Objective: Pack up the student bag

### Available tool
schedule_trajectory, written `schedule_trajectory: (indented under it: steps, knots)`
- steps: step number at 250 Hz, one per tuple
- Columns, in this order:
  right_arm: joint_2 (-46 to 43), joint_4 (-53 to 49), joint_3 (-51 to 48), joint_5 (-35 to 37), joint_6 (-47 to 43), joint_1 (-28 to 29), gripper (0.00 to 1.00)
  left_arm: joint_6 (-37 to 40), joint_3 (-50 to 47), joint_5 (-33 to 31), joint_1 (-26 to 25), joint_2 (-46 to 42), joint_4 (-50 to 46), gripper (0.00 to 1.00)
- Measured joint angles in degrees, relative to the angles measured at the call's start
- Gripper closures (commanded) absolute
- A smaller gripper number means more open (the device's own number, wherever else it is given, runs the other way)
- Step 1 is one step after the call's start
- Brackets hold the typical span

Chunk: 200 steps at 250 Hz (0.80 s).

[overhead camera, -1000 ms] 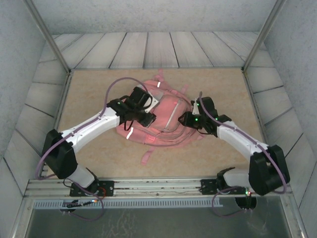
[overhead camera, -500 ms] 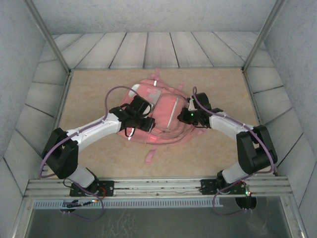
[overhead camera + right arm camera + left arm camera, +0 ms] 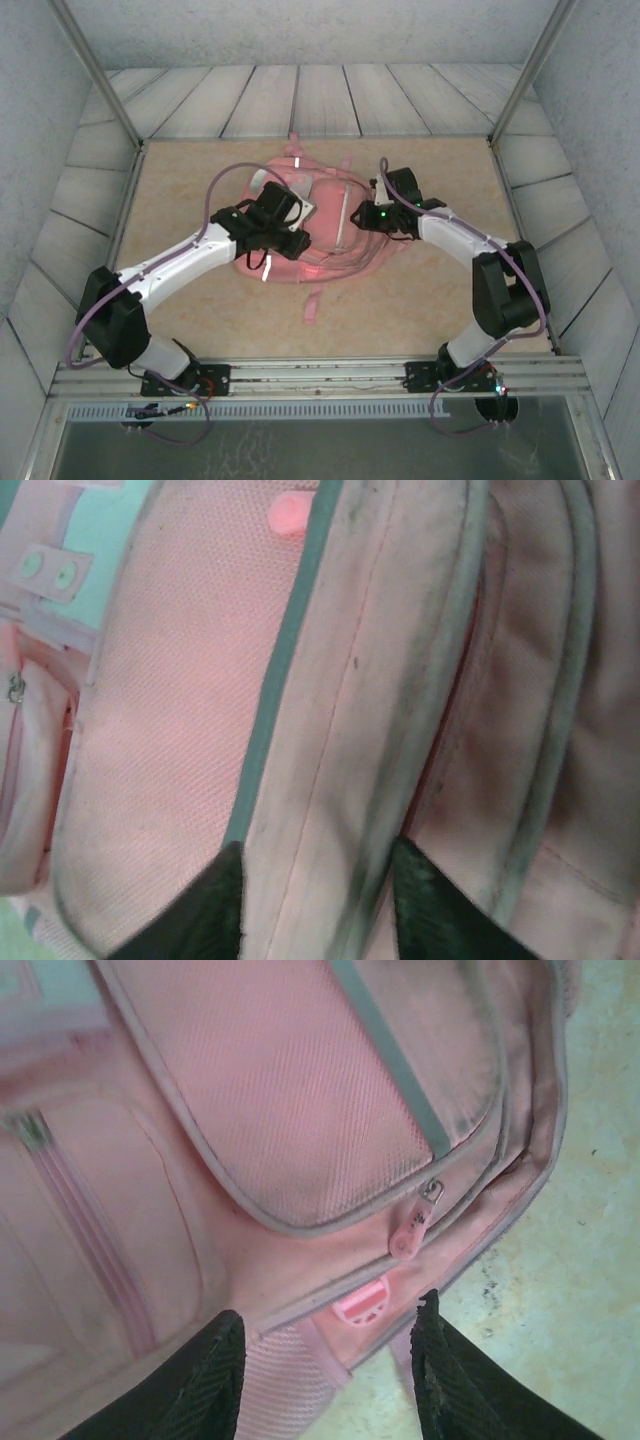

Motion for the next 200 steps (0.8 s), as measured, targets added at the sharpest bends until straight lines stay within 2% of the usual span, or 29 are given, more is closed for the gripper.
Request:
schedule_trajectory:
  steps: [65, 105, 140, 200]
  knots:
    - [-13.7, -4.6, -7.2, 0.3, -0.9, 0.0, 0.46, 22.8, 1.4, -5.3, -1.4, 1.1, -0.5, 0.5]
    - [-17.7, -6.7, -10.0, 0.3, -1.0, 0.0, 0.44, 34.8, 0.0, -9.7, -4.0, 3.9, 2.3, 0.5]
    - [-20.4, -7.4, -12.6, 0.3, -0.5, 0.0, 0.43, 41.0, 0.0, -9.9, -5.1, 7.5, 4.4, 0.51]
    - [-23.0, -7.8, -15.6, 0.3, 0.8, 0.0, 0.43, 46.2, 2.4, -9.5, -5.0, 14.2, 5.3, 0.52]
